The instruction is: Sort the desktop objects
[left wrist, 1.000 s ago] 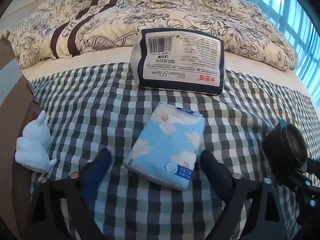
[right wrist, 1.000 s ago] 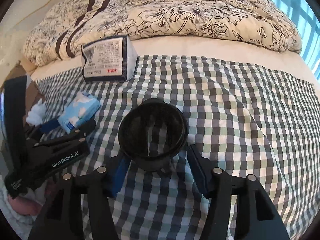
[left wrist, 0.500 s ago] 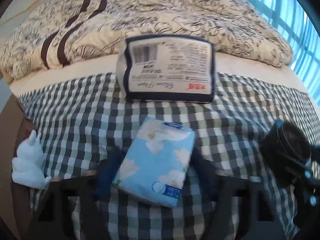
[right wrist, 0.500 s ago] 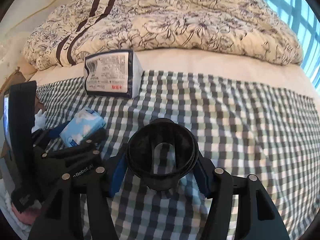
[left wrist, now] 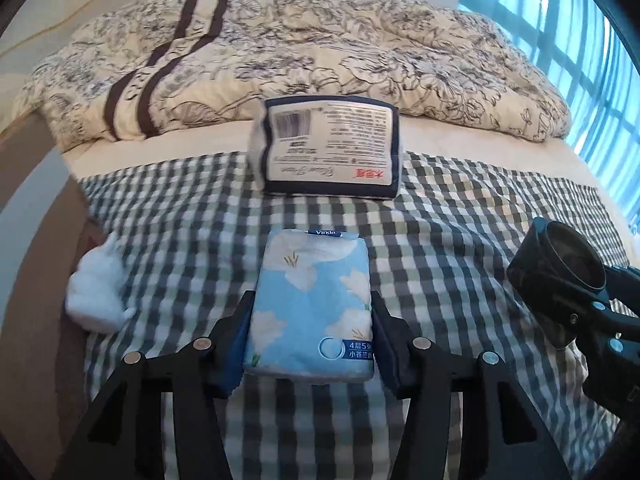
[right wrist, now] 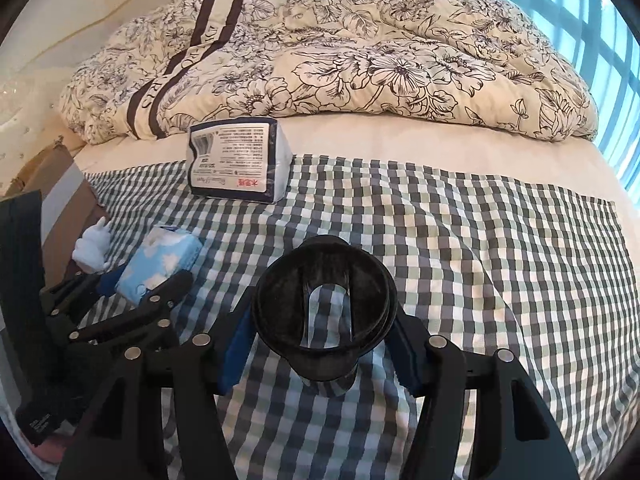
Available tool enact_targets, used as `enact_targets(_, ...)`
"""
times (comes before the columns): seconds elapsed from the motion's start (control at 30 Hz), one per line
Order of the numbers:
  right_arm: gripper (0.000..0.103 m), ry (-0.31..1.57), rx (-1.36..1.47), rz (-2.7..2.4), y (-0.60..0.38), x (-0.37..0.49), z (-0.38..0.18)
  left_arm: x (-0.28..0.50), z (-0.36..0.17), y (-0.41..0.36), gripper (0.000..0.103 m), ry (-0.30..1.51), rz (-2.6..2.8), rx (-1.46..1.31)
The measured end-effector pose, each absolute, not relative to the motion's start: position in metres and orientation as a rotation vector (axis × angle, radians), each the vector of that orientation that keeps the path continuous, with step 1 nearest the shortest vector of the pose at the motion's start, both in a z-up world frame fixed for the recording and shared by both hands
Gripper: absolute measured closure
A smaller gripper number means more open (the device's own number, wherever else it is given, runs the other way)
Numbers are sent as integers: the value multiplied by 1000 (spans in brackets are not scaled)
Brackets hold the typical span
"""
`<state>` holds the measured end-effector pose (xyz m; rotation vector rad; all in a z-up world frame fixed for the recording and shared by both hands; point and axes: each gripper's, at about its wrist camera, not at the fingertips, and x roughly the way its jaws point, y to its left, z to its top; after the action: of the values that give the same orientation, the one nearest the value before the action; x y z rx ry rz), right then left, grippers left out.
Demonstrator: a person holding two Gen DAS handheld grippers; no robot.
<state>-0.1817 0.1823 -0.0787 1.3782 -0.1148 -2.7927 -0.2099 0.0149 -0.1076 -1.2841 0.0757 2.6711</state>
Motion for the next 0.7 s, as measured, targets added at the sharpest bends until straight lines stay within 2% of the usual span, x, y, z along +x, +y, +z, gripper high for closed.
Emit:
enact_targets(0.1,44,-117,1370,-2784,180,-174,-74,-195,-98,7,49,36,2681,-1289)
enact_targets(0.7,44,-116,1268,-2772,155,-111,-26,-127,-31,-22,49,82,2733,-1236)
